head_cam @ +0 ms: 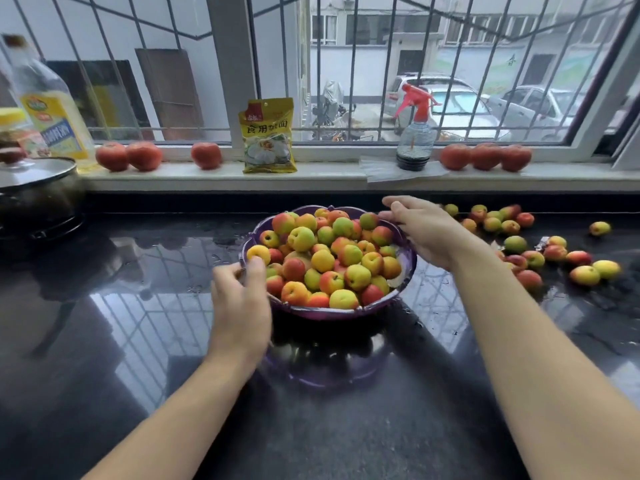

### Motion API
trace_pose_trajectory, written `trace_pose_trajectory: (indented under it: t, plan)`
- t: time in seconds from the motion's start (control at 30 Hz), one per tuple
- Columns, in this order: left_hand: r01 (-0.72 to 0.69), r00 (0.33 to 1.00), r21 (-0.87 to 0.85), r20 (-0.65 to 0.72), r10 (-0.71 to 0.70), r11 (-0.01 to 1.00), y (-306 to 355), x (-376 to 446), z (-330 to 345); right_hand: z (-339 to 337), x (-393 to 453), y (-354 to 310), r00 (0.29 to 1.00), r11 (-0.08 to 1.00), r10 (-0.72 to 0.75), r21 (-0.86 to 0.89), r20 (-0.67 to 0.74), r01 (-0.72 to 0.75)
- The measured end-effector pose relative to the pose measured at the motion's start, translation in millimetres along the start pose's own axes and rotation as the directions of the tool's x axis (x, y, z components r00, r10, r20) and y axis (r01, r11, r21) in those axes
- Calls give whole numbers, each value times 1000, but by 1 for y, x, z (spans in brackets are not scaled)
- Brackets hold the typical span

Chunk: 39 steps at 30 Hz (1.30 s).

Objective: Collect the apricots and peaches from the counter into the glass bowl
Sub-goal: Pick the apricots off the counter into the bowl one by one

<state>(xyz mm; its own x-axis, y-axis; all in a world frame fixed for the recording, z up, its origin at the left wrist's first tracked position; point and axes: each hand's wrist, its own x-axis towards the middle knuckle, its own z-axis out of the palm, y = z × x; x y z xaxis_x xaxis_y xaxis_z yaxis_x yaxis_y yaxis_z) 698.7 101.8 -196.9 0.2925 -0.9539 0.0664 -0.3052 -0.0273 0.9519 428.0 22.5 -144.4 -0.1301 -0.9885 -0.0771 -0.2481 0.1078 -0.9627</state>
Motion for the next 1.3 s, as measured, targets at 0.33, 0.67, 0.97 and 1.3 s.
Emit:
trace_pose_trajectory:
  t: [0.33,0.67,0.97,1.3]
  plan:
    - [313,938,-758,339,-64,572,2,65,22,-60,48,33,826,839,-217,-532,-520,-115]
    - [238,970,-782,220,-103,576,-14,76,25,-75,123,36,880,482,-32,-779,-473,-401]
    - [228,972,-780,213,-94,582,-9,73,24,-74,116,24,850,566,82,-678,-520,-469]
    - [208,975,-770,215,-61,603,-13,78,25,-84,126,43,828,475,64,-713,-556,-516]
